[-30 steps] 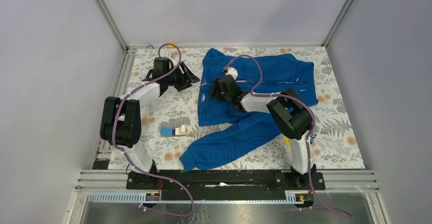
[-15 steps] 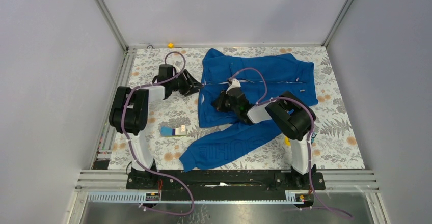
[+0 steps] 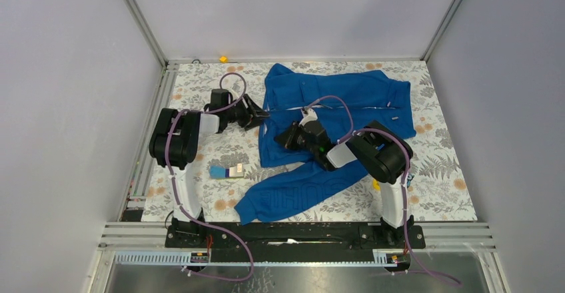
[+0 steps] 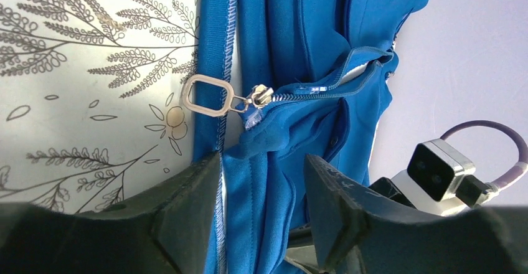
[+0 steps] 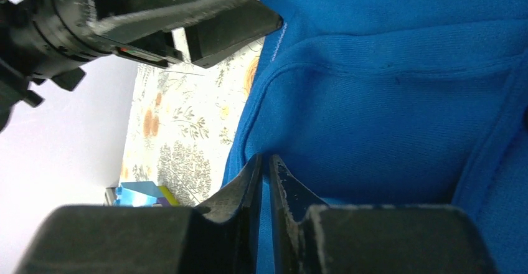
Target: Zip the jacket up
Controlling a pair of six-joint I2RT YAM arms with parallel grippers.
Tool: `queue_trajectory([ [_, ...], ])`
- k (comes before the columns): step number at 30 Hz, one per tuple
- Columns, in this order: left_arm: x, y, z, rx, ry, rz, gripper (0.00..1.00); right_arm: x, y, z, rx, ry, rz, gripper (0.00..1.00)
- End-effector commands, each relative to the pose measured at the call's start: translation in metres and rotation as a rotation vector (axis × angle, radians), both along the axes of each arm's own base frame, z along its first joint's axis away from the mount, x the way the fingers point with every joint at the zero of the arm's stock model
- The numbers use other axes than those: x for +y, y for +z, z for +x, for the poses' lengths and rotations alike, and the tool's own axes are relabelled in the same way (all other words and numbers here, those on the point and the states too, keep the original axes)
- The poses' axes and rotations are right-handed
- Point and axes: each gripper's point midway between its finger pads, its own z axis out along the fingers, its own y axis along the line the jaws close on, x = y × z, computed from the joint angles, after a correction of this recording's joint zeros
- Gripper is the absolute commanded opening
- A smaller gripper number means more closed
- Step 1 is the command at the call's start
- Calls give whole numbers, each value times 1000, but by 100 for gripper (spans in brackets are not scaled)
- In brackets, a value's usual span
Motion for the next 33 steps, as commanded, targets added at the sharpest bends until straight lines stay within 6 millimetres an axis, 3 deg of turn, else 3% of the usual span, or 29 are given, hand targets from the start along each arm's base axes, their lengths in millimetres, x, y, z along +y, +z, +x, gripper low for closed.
queue_trajectory([
  [1, -10, 19, 14, -89, -48, -52, 53, 16, 19, -7, -24, 57, 87, 15],
  [7, -10, 22, 16, -106, -59, -35, 35, 8, 13, -17, -19, 52, 68, 15],
  [10, -6, 22, 19, -114, -61, 9, 18, 0, 5, -23, -10, 46, 0, 18],
  [14, -3, 34, 21, -143, -65, 51, 0, -11, -3, -25, -17, 50, -149, 37],
  [18, -2, 47, 15, -131, -79, 97, 0, -16, 5, -21, -73, 65, -287, 59],
  [22, 1, 39, -10, 3, -65, 118, 0, -8, 15, -21, -132, 69, -359, 80],
  [26, 3, 26, -25, 107, -47, 168, 0, -2, -5, -9, -112, 6, -482, 80],
  [29, 2, 14, -25, 130, -65, 180, 0, 4, -1, 3, -171, -61, -598, 77],
  [33, 4, -3, -17, 138, -70, 209, 0, 6, -8, 10, -212, -90, -721, 63],
])
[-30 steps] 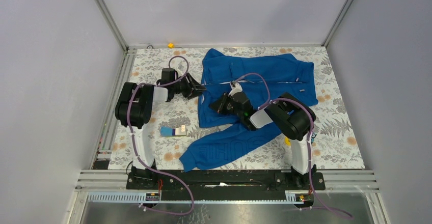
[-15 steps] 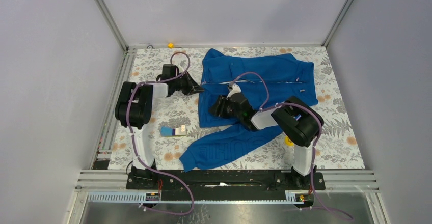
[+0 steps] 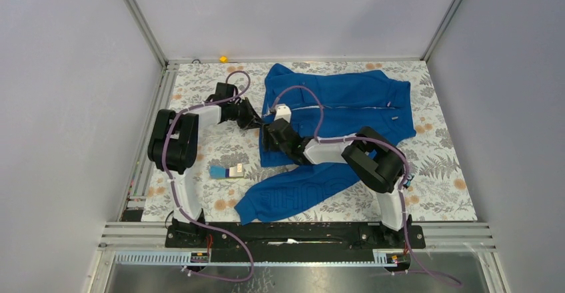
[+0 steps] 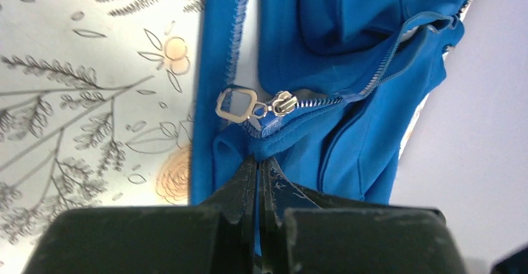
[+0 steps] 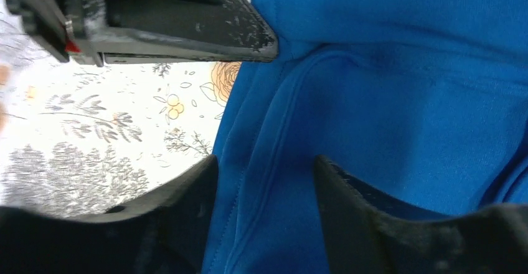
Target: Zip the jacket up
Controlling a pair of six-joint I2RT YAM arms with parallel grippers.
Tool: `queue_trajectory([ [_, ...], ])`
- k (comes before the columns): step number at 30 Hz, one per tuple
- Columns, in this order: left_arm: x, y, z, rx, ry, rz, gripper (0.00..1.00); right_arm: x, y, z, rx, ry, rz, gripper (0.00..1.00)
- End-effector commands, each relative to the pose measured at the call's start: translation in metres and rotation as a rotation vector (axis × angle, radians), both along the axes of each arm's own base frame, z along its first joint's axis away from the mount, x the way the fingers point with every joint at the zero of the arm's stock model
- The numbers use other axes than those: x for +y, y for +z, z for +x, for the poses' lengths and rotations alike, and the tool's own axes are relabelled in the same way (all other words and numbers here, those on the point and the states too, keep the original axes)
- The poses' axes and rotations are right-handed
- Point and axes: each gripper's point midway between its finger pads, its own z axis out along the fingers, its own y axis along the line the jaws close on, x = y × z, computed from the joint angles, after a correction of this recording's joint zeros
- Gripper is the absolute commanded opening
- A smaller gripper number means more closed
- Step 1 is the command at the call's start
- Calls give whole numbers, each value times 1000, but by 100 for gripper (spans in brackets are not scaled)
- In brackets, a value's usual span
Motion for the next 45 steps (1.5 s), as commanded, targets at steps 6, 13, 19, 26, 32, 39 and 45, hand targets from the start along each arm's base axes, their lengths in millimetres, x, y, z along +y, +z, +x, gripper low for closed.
queue_trajectory([
  [6, 13, -16, 18, 8, 55, 35, 0, -9, 1, -5, -57, -2, -151, 0],
  [13, 8, -28, 8, 68, 52, -9, 0, -2, 37, -67, 116, 180, 44, 0],
  [19, 6, -35, -4, 114, 64, -28, 0, 1, 34, -84, 194, 187, 140, 5],
  [26, 16, -44, -18, 131, 79, 63, 0, -15, 15, -77, 235, 169, 91, 13],
  [32, 10, -32, -15, 91, 49, 47, 0, -29, 59, -57, 100, 155, 19, 39],
  [39, 6, -21, -15, 70, 38, 26, 0, -59, 124, 46, -68, -205, 111, 70],
  [45, 3, -21, -15, 68, 31, 26, 0, -78, 115, 97, 93, -682, 400, 64],
])
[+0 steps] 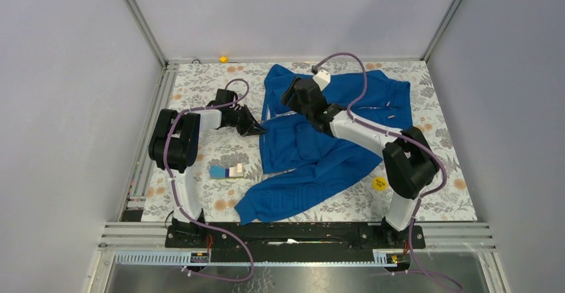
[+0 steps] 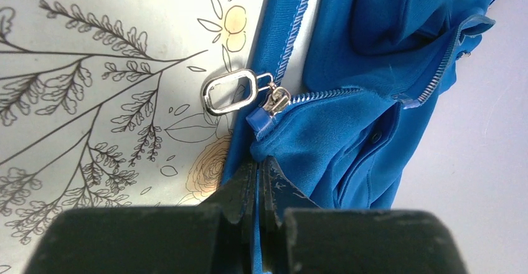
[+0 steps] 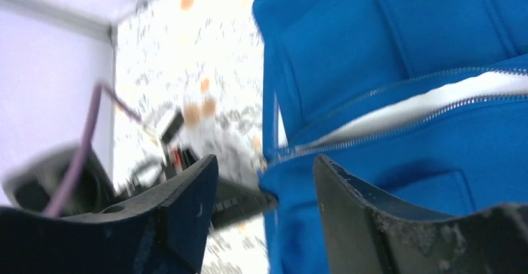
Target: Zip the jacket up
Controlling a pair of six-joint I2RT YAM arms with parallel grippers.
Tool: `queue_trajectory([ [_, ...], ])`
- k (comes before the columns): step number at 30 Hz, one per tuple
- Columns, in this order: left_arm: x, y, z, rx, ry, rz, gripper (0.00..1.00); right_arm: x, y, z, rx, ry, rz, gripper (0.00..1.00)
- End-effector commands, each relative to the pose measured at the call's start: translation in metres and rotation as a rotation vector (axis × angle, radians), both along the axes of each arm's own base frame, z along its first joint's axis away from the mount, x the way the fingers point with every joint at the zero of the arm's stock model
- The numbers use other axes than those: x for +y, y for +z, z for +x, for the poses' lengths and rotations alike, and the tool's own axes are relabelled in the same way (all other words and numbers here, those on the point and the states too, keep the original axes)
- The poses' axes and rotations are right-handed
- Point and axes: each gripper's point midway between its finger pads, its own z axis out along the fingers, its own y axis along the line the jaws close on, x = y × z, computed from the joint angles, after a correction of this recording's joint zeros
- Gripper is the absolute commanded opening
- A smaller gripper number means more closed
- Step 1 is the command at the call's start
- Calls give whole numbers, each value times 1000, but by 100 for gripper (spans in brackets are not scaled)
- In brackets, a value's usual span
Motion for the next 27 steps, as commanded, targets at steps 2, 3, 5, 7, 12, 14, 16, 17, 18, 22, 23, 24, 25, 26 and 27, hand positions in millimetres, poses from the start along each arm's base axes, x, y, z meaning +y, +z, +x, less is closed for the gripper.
queue_trajectory([
  [2, 0, 6, -3, -25, -8, 29, 0, -16, -19, 33, 157, -381, 183, 64],
  [3, 1, 5, -2, -23, -8, 29, 0, -18, -23, 37, 178, -412, 188, 64],
  [5, 0, 5, -3, -21, -9, 29, 0, -19, -26, 43, 217, -446, 215, 64],
  [7, -1, 5, -3, -21, -11, 29, 0, -21, -34, 47, 253, -487, 243, 61],
  [12, -2, 8, -2, -36, -20, 48, 0, -14, -48, 56, 285, -485, 255, 56],
  [14, -2, 8, -2, -43, -24, 60, 0, -8, -54, 56, 310, -477, 271, 54],
  [16, -1, 10, -1, -49, -23, 64, 0, -1, -63, 56, 340, -465, 282, 52],
  [17, -1, 9, -1, -50, -24, 65, 0, 2, -66, 57, 347, -454, 281, 51],
  [18, -1, 10, 0, -52, -24, 66, 0, 5, -71, 58, 359, -446, 277, 50],
  [22, -1, 8, -1, -48, -28, 76, 0, 11, -85, 60, 386, -438, 277, 47],
  [23, -1, 7, -1, -47, -29, 78, 0, 13, -87, 62, 388, -433, 273, 47],
  [24, -2, 7, -1, -50, -29, 79, 0, 14, -87, 63, 386, -427, 270, 47],
  [25, -3, 7, -1, -50, -32, 79, 0, 16, -88, 64, 388, -421, 269, 47],
  [26, -3, 7, -1, -50, -35, 79, 0, 17, -89, 65, 390, -419, 270, 47],
  [27, -3, 6, -2, -47, -36, 83, 0, 17, -90, 66, 393, -418, 270, 45],
])
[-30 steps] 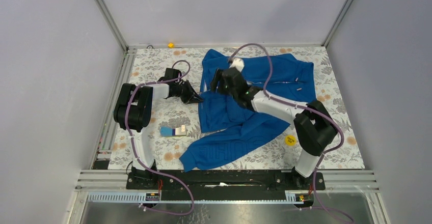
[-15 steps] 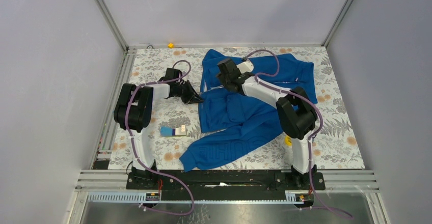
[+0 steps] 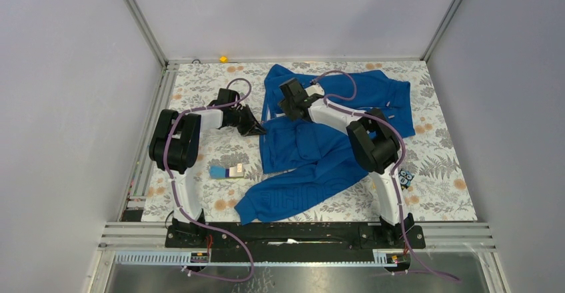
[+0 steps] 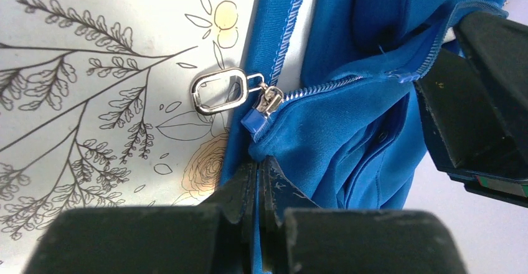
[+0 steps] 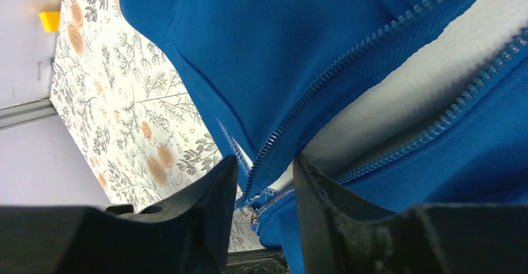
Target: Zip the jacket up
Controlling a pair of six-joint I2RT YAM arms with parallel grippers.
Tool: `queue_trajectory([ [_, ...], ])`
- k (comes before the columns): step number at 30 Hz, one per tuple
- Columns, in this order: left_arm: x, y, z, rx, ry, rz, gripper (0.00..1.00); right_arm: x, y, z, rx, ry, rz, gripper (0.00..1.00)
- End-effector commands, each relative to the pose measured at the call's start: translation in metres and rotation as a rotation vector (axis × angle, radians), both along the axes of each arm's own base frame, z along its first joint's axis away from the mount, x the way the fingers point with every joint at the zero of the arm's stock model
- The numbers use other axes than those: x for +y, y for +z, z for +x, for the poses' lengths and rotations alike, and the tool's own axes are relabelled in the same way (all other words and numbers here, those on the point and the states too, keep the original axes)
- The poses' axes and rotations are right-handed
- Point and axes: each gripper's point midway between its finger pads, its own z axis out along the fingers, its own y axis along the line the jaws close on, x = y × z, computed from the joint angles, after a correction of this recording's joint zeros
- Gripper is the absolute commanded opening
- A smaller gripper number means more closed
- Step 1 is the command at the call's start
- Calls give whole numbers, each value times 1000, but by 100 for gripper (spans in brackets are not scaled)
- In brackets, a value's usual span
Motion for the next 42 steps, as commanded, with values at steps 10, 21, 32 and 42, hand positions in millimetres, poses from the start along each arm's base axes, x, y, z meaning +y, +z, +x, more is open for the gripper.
queue_trajectory([
  [10, 1, 9, 2, -41, -20, 62, 0, 9, 12, 12, -39, 40, 70, 5],
  [21, 3, 12, 4, -55, -17, 70, 0, -3, 29, 6, -103, 57, 49, 58],
  [32, 1, 10, 3, -53, -20, 64, 0, -25, -5, 14, -58, -8, -55, 76],
  [42, 1, 13, 4, -62, -22, 67, 0, -20, -52, 18, 37, 3, -114, 63],
])
